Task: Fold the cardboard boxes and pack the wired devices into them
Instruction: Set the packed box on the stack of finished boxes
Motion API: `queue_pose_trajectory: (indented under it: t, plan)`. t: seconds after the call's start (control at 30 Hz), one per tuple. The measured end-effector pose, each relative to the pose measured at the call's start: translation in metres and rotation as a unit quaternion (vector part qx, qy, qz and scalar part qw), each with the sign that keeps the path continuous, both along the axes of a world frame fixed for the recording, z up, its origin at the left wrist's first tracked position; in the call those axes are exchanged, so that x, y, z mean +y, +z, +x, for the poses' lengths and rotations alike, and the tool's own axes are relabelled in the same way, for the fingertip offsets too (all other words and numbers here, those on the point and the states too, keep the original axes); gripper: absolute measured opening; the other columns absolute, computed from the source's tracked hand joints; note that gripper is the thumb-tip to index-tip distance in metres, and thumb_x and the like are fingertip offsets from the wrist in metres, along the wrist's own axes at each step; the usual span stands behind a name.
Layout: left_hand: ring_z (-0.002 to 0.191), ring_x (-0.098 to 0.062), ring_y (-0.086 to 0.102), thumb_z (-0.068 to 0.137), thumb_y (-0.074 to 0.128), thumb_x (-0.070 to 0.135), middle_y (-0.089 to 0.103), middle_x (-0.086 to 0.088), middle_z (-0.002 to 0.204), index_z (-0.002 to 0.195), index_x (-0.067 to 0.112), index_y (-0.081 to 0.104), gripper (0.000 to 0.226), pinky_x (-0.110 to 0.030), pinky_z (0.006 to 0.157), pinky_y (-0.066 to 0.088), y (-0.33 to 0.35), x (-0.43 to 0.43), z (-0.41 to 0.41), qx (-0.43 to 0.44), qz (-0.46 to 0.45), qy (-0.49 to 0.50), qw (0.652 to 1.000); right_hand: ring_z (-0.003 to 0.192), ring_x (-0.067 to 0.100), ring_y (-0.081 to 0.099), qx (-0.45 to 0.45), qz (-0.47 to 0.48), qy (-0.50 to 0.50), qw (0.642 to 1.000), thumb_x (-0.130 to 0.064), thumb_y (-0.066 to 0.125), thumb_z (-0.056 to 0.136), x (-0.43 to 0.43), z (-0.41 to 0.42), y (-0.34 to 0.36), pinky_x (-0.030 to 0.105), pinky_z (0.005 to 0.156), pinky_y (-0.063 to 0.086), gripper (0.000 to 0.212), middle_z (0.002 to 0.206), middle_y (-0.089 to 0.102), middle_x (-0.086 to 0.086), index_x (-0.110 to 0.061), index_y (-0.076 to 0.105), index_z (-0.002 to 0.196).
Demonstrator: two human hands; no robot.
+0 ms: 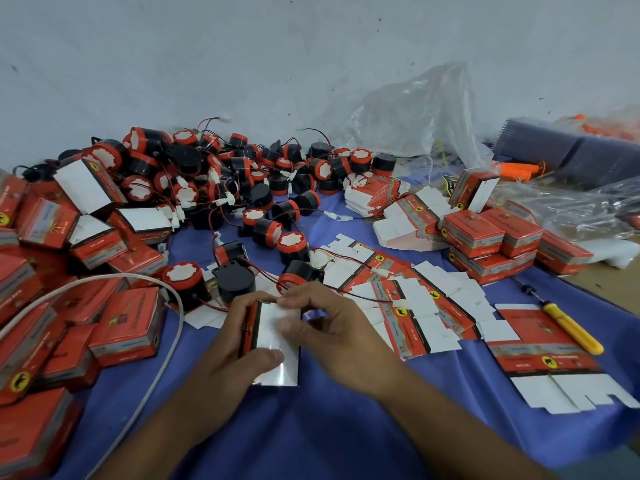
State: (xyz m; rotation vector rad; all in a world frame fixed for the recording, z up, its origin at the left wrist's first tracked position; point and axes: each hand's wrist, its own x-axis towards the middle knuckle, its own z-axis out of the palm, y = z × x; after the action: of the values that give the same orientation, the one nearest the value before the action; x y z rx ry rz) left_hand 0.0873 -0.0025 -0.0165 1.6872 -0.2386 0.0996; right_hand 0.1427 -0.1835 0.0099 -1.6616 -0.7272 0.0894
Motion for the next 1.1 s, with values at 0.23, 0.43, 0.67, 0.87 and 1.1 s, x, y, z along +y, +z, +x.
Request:
queue_pose_trajectory:
  t: [0.23, 0.43, 0.67, 0.87, 1.1]
  plan:
    - [0.101, -0.028, 0.066, 0.071, 0.069, 0.033, 0.065, -0.004, 0.115, 0.124, 0.034, 0.055, 0.055, -0.038, 0.071, 0.056, -0.005, 0.001, 0.007, 0.05, -0.127, 0.025, 0.99, 0.144, -0.003, 0.023, -0.179, -0.19, 0.029, 0.965, -0.046, 0.085, 0.075, 0.001, -0.011, -0.004, 0.009, 0.114, 0.02, 0.094, 0.153, 0.032, -0.017, -0.023, 0.037, 0.152]
    - [0.109, 0.001, 0.062, 0.065, 0.07, 0.048, 0.058, 0.035, 0.119, 0.135, 0.063, 0.026, 0.084, -0.02, 0.076, 0.057, -0.006, -0.005, 0.003, 0.019, -0.04, 0.062, 0.997, 0.136, 0.001, 0.029, -0.245, -0.243, 0.01, 0.938, -0.041, 0.084, 0.075, -0.003, -0.013, 0.01, 0.004, 0.107, 0.018, 0.098, 0.147, 0.038, -0.011, -0.024, 0.031, 0.155]
    - [0.099, -0.02, 0.07, 0.09, 0.063, 0.051, 0.056, 0.017, 0.133, 0.139, 0.05, 0.033, 0.058, -0.04, 0.078, 0.056, 0.0, -0.006, 0.002, -0.049, -0.027, 0.136, 0.989, 0.103, 0.007, 0.052, -0.226, -0.211, -0.234, 0.922, -0.054, 0.078, 0.078, -0.052, 0.029, 0.054, 0.012, 0.086, 0.045, 0.058, 0.118, 0.05, -0.004, -0.04, 0.053, 0.129]
    - [0.087, -0.013, 0.068, 0.087, 0.063, 0.05, 0.068, 0.012, 0.1, 0.122, 0.056, 0.047, 0.039, -0.042, 0.076, 0.053, -0.005, -0.006, 0.0, -0.03, 0.101, 0.137, 0.985, 0.112, 0.025, 0.055, -0.092, -0.08, -0.553, 0.824, -0.046, 0.082, 0.074, -0.166, 0.1, 0.069, 0.048, 0.098, 0.05, 0.061, 0.121, 0.055, 0.006, -0.015, 0.053, 0.117]
    - [0.073, -0.01, 0.064, 0.083, 0.058, 0.047, 0.067, 0.011, 0.091, 0.116, 0.047, 0.057, 0.033, -0.02, 0.06, 0.049, -0.003, -0.01, -0.002, -0.03, 0.178, 0.123, 0.976, 0.137, 0.042, 0.031, -0.052, -0.234, -0.604, 0.76, -0.034, 0.07, 0.087, -0.204, 0.118, 0.041, 0.05, 0.114, 0.028, 0.048, 0.144, 0.039, 0.026, -0.005, 0.06, 0.124]
